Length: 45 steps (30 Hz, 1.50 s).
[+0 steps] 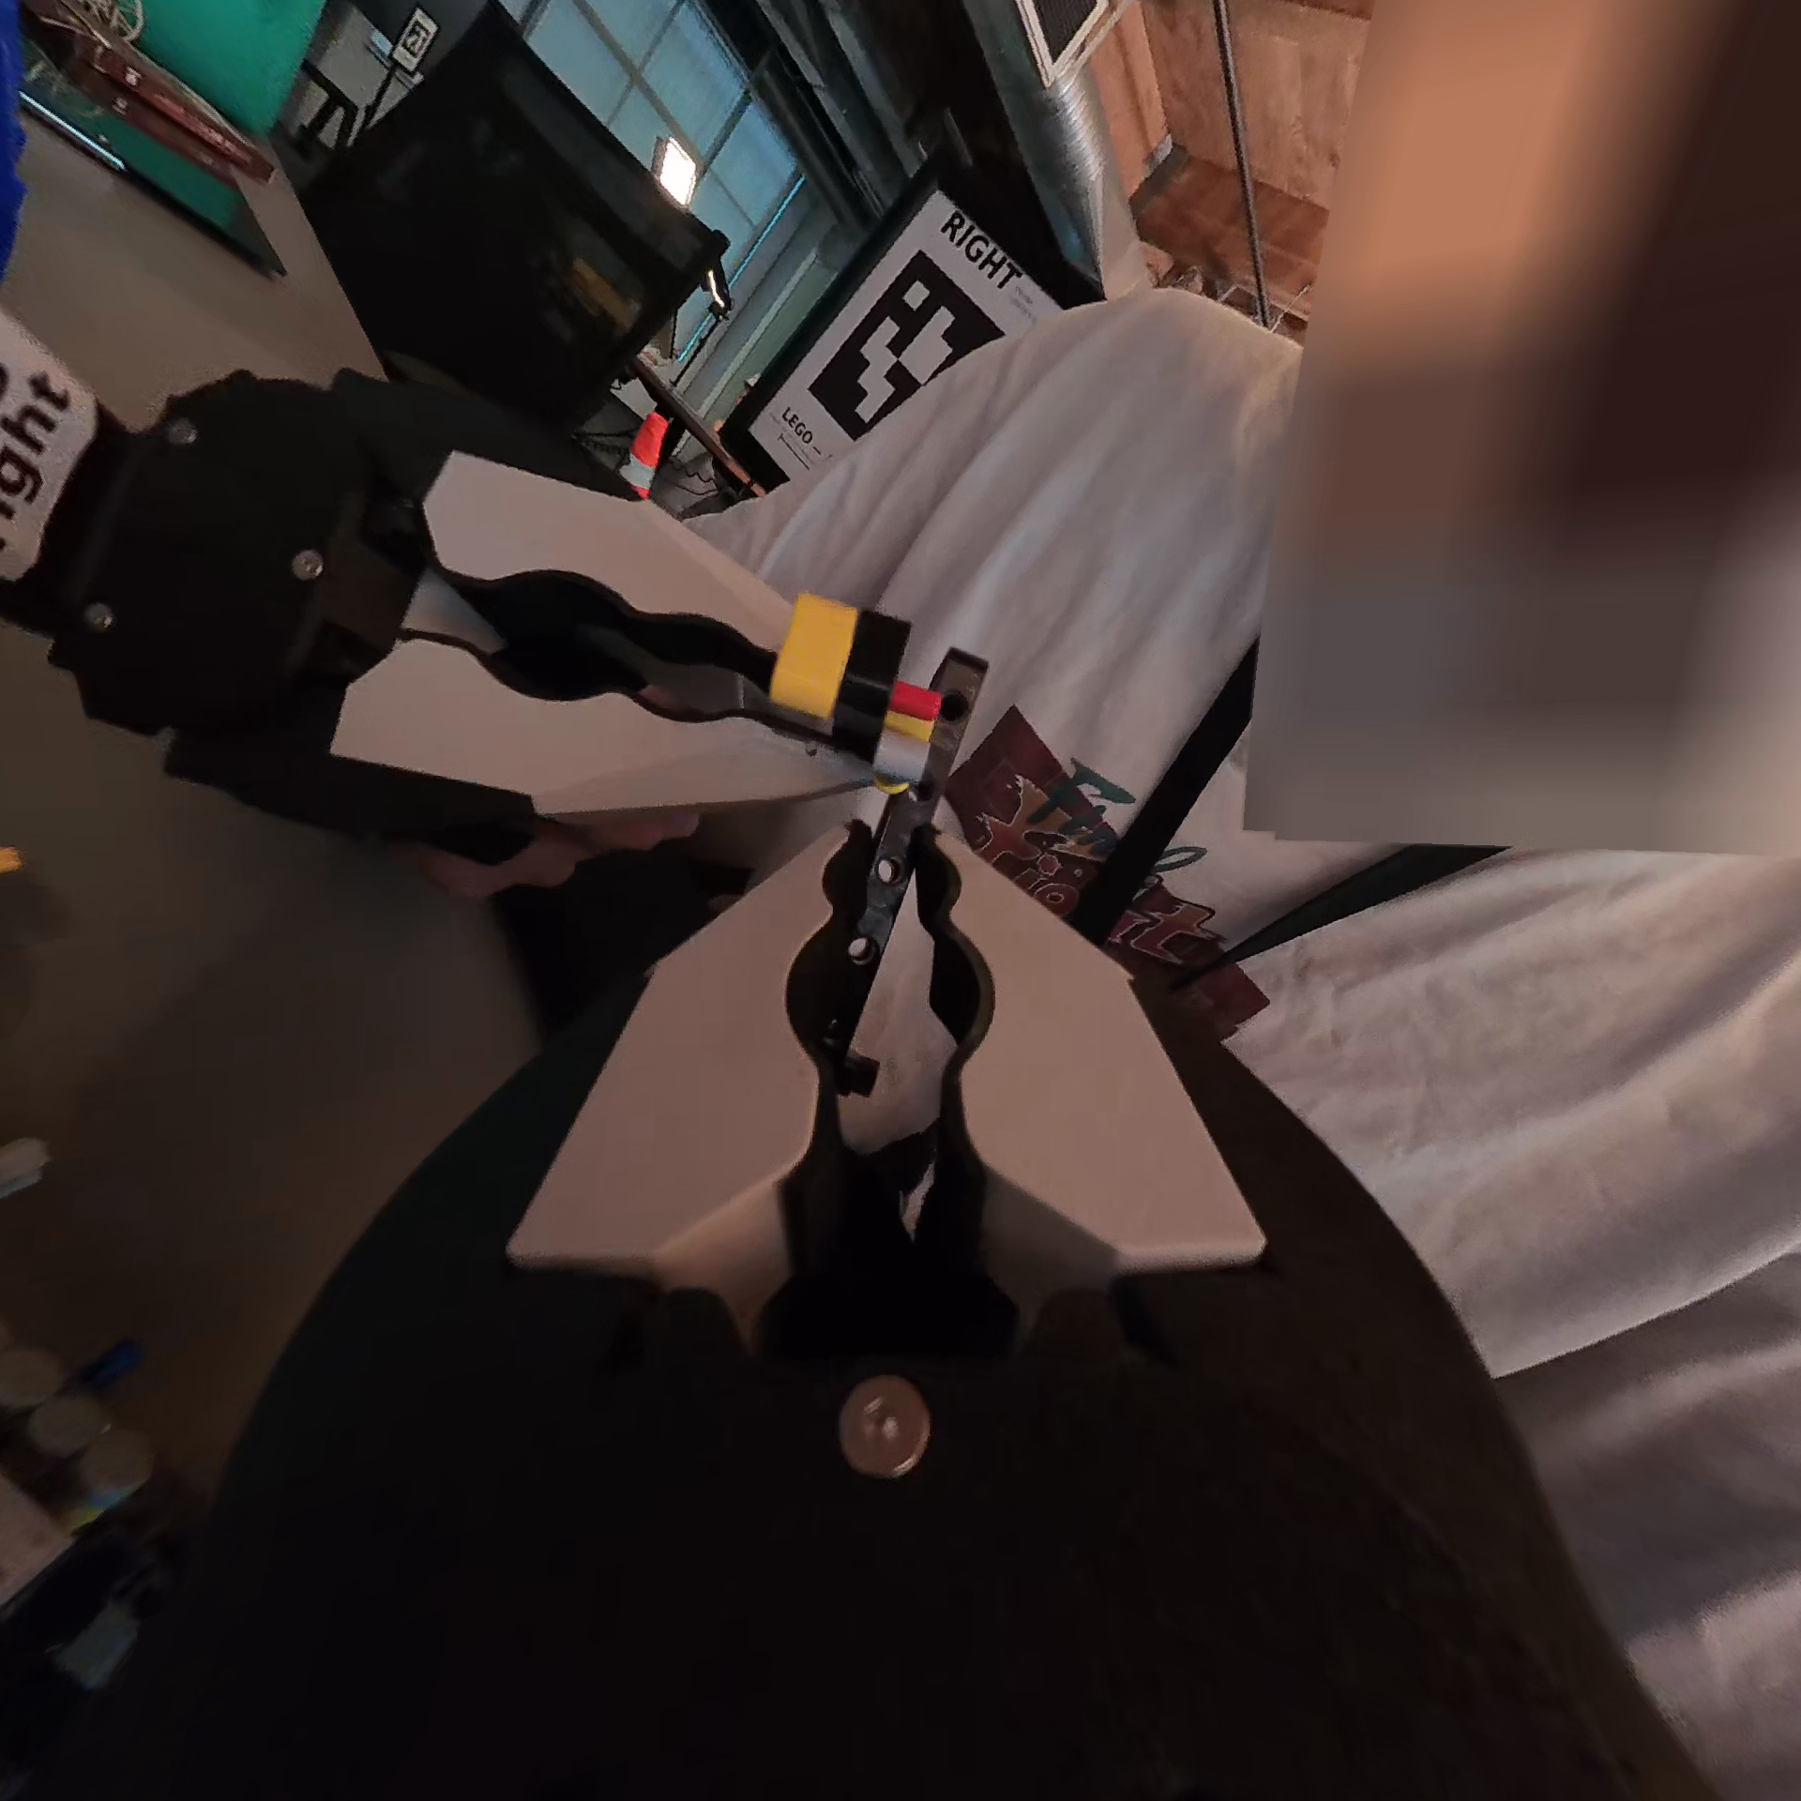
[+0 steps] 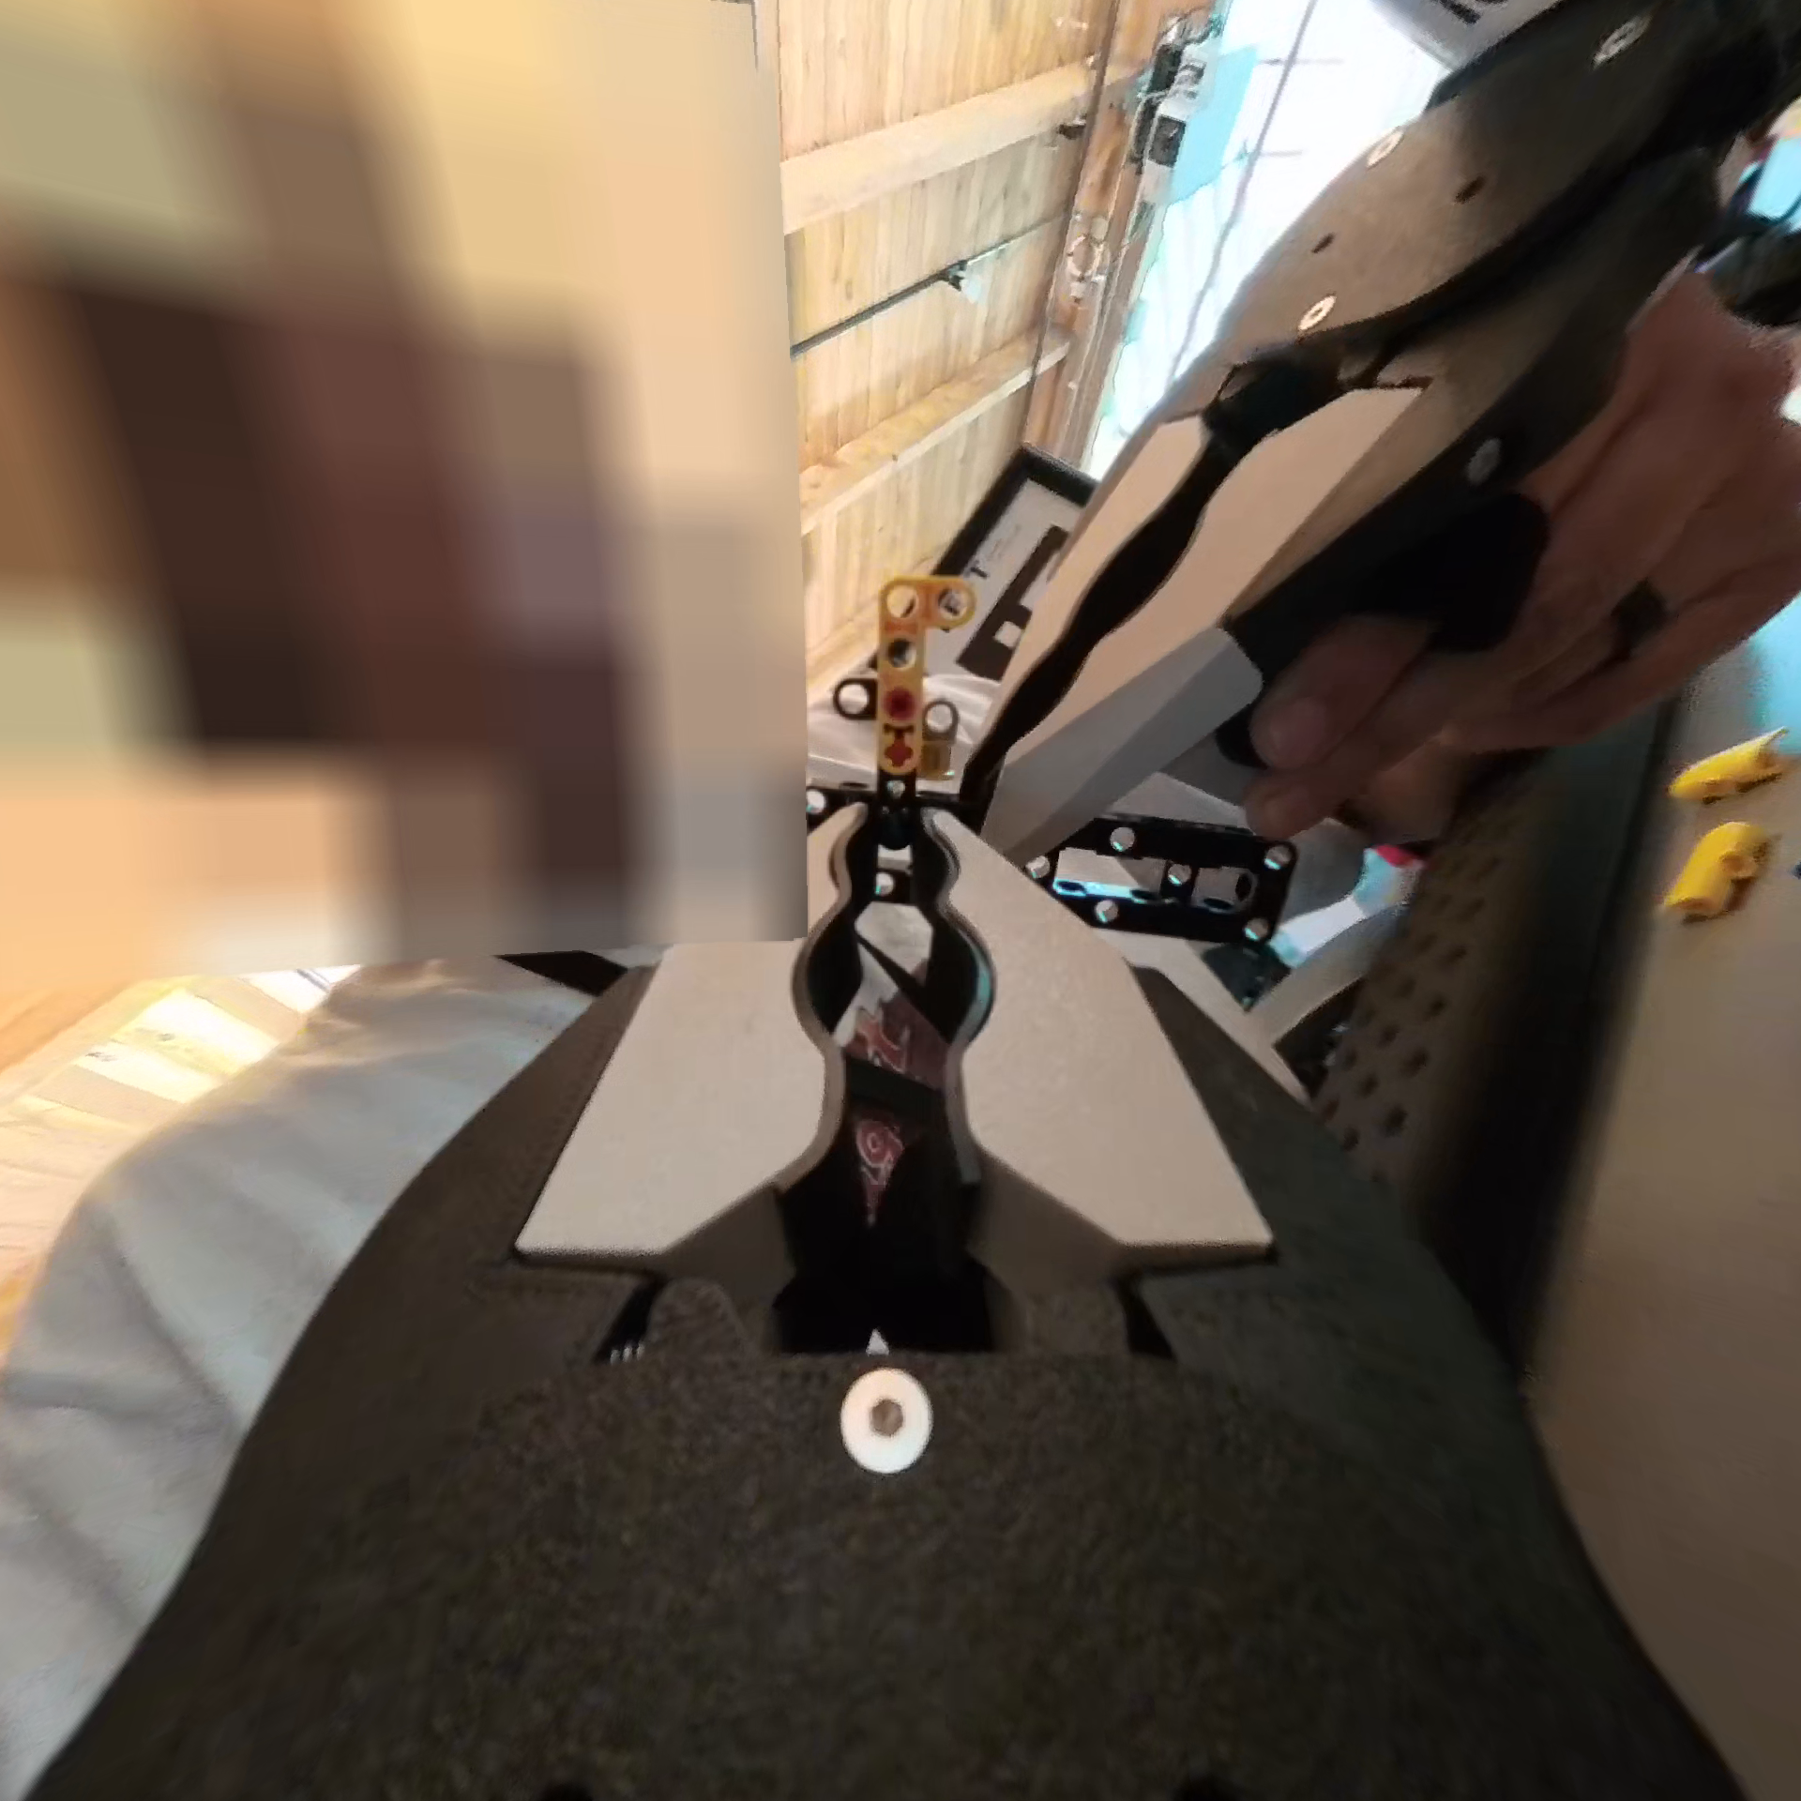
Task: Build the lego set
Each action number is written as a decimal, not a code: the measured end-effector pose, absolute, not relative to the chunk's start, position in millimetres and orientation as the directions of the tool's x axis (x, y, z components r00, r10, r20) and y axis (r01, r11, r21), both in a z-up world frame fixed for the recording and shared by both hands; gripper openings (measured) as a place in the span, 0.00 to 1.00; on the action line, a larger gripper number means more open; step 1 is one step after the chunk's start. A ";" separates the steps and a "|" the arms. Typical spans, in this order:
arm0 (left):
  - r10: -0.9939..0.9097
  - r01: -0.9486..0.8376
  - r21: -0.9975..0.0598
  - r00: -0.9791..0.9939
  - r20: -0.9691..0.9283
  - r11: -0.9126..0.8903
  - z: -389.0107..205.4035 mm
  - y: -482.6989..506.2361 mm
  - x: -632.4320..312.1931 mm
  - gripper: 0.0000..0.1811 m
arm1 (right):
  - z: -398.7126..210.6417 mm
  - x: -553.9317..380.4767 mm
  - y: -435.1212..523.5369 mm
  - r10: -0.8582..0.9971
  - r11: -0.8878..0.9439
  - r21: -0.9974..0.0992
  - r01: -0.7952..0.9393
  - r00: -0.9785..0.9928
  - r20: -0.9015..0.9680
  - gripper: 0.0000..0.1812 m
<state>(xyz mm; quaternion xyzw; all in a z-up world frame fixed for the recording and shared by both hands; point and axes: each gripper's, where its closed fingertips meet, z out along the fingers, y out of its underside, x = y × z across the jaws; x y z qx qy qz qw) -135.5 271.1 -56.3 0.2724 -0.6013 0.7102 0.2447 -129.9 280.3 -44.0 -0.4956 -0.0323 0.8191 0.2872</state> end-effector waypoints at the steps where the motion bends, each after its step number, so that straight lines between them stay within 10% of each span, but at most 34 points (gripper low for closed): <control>1: 0.032 -0.674 -0.721 -0.734 0.678 -0.163 -55.2 271.1 -135.9 0.05 | -43.9 -129.7 280.3 0.522 -0.819 -0.359 -0.449 -0.321 -0.790 0.03; 25: -0.203 -0.072 -0.985 -0.978 0.040 0.154 -71.6 246.0 -157.0 0.05 | -56.7 -153.2 250.0 0.568 -0.819 -0.530 -0.221 -0.178 -0.804 0.03; 35: -0.097 -0.374 -0.927 -0.923 0.371 0.012 -62.6 237.6 -157.5 0.05 | -50.3 -149.5 244.1 0.629 -0.774 -0.595 -0.217 -0.164 -0.760 0.03; 45: -0.142 -0.259 -0.960 -0.960 0.243 0.109 -70.8 230.8 -160.4 0.05 | -56.8 -156.4 235.0 0.523 -0.852 -0.499 -0.157 -0.298 -0.799 0.03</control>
